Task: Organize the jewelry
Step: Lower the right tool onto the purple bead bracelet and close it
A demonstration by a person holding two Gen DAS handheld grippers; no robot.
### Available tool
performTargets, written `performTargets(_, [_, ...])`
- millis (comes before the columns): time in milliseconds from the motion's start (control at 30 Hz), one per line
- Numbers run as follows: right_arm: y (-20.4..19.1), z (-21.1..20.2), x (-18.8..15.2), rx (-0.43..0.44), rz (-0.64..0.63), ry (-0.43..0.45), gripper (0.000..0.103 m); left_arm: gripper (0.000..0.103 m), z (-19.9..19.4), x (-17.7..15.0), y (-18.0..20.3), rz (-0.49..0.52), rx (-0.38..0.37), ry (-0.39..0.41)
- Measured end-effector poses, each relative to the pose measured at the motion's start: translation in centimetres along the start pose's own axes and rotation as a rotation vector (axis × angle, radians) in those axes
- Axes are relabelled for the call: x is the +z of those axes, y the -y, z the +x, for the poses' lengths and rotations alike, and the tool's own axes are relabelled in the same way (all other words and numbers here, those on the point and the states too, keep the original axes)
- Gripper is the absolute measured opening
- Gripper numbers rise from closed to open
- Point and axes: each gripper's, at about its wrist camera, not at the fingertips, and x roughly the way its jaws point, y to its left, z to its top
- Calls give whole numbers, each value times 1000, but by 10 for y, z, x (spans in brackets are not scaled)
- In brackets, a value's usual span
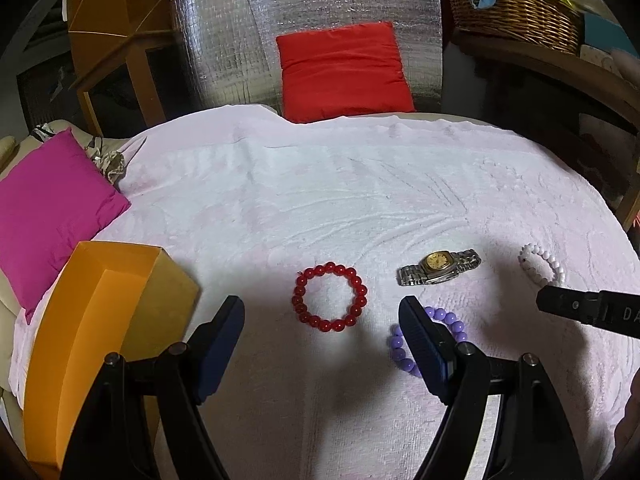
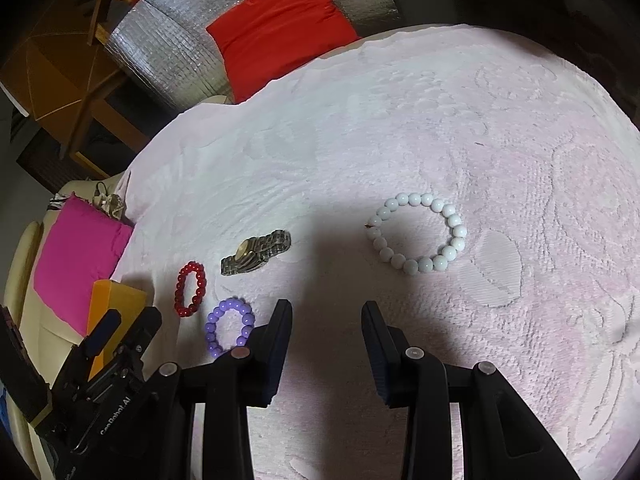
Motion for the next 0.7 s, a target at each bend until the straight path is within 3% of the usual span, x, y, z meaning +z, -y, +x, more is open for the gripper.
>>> performTargets(400, [-8, 3, 0, 13, -5, -7, 40, 80, 1, 1, -15, -18, 29, 0])
performTargets(700, [-46, 22, -11, 47, -69, -47, 40, 80, -1, 2, -52, -84, 83, 3])
